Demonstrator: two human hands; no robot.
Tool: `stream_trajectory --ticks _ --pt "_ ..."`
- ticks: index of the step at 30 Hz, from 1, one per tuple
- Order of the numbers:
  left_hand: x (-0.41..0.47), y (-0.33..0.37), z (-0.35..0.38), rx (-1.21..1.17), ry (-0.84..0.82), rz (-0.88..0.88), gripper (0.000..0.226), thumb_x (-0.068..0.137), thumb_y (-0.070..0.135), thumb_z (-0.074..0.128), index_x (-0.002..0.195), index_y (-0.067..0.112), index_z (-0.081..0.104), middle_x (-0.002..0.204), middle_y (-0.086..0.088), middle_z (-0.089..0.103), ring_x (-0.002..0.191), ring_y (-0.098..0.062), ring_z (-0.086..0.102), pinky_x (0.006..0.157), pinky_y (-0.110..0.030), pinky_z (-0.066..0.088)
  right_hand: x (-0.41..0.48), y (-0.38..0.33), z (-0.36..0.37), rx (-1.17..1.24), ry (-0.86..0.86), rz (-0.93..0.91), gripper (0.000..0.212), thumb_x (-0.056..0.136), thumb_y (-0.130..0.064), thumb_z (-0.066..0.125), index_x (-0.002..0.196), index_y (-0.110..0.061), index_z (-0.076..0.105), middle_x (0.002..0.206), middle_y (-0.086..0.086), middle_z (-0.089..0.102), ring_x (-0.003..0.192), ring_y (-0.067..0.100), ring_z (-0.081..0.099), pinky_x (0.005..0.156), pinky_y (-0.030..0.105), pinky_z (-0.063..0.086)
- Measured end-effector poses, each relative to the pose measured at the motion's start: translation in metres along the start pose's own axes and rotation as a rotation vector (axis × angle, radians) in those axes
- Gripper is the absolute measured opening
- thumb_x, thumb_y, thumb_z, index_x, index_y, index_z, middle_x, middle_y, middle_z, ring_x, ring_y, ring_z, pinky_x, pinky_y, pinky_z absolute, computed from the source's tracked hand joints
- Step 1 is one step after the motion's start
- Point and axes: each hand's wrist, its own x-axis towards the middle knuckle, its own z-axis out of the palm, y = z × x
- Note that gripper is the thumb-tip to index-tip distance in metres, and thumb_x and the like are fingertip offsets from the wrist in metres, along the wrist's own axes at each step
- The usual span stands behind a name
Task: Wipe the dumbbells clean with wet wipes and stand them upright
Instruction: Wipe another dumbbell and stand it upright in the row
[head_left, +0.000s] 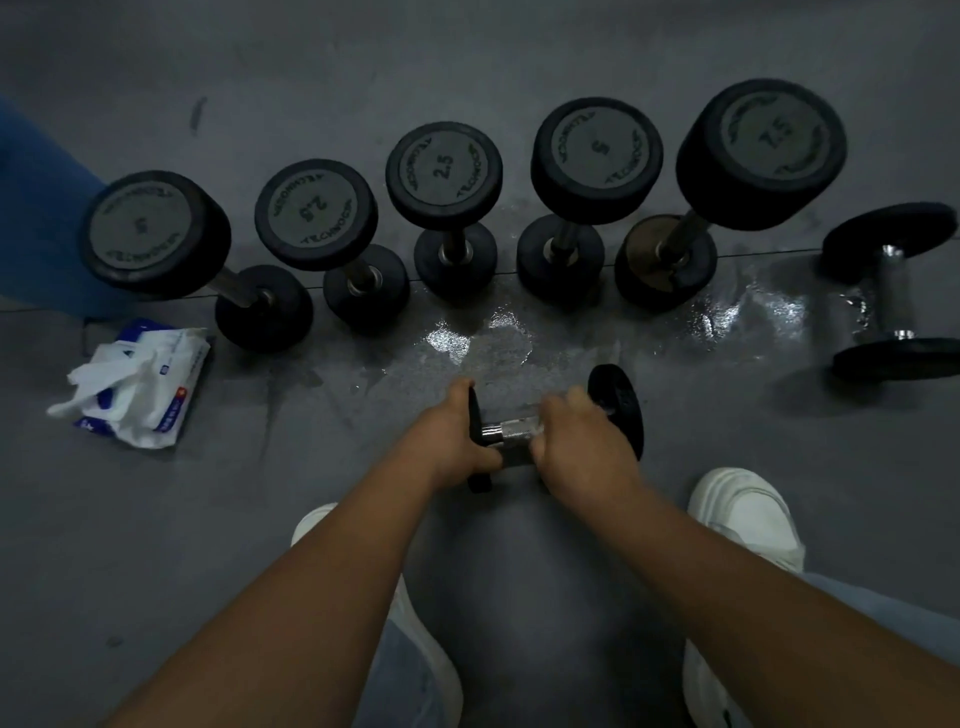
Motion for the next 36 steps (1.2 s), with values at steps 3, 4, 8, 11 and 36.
stream_trajectory --ticks 3,4,8,11,36 --pt "-0.001 0.0 0.0 -0.012 -0.001 -0.002 0.105 0.07 0.023 0.081 0.152 0.027 0.016 0.122 -0.013 0.057 0.102 -0.032 0.062 0.083 -0.044 0.058 0.006 0.009 0.012 -0.071 0.101 -0.125 0.017 0.083 -0.022 0.058 0.096 -0.013 0.064 0.099 0.006 0.055 0.09 0.029 0.053 0.071 0.036 0.041" --pt "-0.001 0.0 0.0 -0.016 -0.004 -0.002 0.104 0.07 0.023 0.081 0.151 0.027 0.016 0.121 -0.013 0.058 0.101 -0.031 0.062 0.083 -0.044 0.058 0.011 0.013 0.013 -0.081 0.075 -0.157 0.014 0.081 -0.017 0.058 0.094 -0.015 0.064 0.098 0.004 0.057 0.091 0.028 0.055 0.073 0.034 0.038" --pt "-0.001 0.0 0.0 -0.02 0.003 -0.005 0.102 0.069 0.023 0.08 0.15 0.028 0.018 0.116 -0.012 0.059 0.096 -0.029 0.063 0.079 -0.042 0.059 0.007 0.004 0.02 0.106 0.024 -0.203 0.042 0.074 -0.001 0.055 0.113 -0.012 0.063 0.107 0.01 0.067 0.101 0.031 0.061 0.09 0.036 0.042" --pt "0.0 0.001 -0.001 -0.013 0.005 -0.008 0.101 0.07 0.022 0.08 0.15 0.026 0.019 0.115 -0.013 0.06 0.097 -0.03 0.063 0.08 -0.043 0.059 0.006 0.004 0.024 -0.004 -0.029 -0.409 0.044 0.076 -0.01 0.047 0.118 -0.015 0.058 0.116 0.009 0.064 0.113 0.027 0.057 0.104 0.038 0.035" --pt "0.009 0.002 -0.008 0.001 0.176 0.031 0.065 0.081 0.037 0.072 0.137 0.028 0.04 0.113 -0.015 0.062 0.095 -0.035 0.063 0.078 -0.042 0.057 0.022 0.0 0.0 0.169 0.135 0.016 0.016 0.089 -0.012 0.046 0.1 -0.02 0.054 0.105 0.01 0.05 0.083 0.037 0.059 0.072 0.041 0.05"
